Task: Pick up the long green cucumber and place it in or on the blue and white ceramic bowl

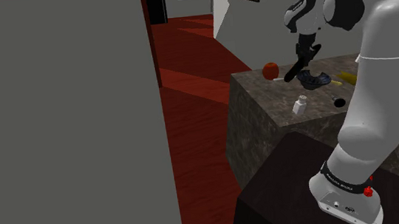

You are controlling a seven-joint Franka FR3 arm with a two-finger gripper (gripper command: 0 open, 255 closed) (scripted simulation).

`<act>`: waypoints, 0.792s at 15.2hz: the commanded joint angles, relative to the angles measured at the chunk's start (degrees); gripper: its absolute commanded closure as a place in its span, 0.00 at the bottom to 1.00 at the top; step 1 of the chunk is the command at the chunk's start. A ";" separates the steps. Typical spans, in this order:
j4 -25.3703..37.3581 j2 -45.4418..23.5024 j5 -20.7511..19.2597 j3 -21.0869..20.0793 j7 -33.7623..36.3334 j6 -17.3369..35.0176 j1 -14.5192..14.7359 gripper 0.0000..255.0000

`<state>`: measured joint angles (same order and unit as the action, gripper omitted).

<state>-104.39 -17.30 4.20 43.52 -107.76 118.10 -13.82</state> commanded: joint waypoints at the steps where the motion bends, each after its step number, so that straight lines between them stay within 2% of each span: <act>1: 1.64 -1.65 1.42 0.29 -3.31 -0.08 -2.64 1.00; 5: 5.62 -5.19 4.26 0.42 -9.41 -0.80 -8.23 1.00; 6: 7.40 -6.67 5.38 0.34 -11.60 -1.23 -10.44 1.00; 12: 4.95 -8.43 6.71 -0.57 -12.07 2.64 -10.96 1.00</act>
<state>-99.34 -25.16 10.49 43.19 -119.60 120.11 -24.49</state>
